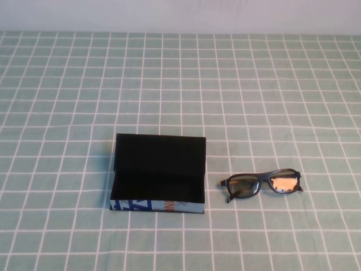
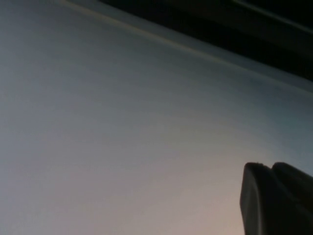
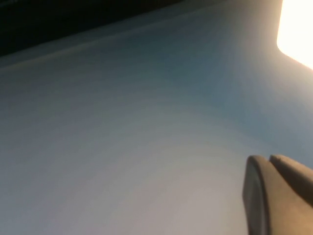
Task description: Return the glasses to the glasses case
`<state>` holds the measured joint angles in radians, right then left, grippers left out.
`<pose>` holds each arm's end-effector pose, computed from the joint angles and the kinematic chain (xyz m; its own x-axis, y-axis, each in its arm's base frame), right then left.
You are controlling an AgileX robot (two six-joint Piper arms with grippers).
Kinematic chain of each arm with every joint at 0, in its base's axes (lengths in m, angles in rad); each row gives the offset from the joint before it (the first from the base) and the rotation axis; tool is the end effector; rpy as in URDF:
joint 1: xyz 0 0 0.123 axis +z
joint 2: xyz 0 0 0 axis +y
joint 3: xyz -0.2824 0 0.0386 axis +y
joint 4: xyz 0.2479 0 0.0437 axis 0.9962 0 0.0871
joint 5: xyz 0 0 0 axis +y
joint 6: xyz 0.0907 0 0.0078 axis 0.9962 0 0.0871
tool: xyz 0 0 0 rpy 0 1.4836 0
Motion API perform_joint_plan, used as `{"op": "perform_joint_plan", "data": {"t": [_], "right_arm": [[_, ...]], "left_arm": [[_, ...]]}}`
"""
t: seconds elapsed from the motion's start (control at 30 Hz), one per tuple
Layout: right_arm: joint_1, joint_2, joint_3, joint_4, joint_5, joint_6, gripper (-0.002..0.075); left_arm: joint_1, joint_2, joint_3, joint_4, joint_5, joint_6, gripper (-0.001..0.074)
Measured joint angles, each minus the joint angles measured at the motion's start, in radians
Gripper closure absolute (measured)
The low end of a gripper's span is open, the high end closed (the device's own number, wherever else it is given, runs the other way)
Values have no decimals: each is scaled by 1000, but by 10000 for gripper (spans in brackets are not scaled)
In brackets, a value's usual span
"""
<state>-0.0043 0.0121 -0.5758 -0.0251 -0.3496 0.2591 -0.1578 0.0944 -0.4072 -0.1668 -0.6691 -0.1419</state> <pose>-0.0465 0.0010 0.4110 0.8184 0.2298 -0.5268 -0.1967 0.9732 0.1190 -0.0093 0.0110 0.3849 0.8018 -0.3993 -0.4445 0.3356 0.9164 -0.2180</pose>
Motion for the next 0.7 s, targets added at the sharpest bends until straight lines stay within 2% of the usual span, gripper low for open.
{"op": "perform_joint_plan", "data": {"t": [0.17, 0.37, 0.53, 0.7], "right_arm": [[0, 176, -239, -4, 206, 4, 739], [0, 441, -429, -33, 579, 4, 739], [0, 675, -444, -50, 811, -35, 739], [4, 832, -431, 25, 871, -61, 739]], "left_arm": [[0, 161, -244, 73, 219, 5, 735], [0, 382, -462, 182, 653, 8, 735], [0, 567, -484, 189, 933, 8, 735], [0, 728, -460, 188, 1066, -1, 735]]}}
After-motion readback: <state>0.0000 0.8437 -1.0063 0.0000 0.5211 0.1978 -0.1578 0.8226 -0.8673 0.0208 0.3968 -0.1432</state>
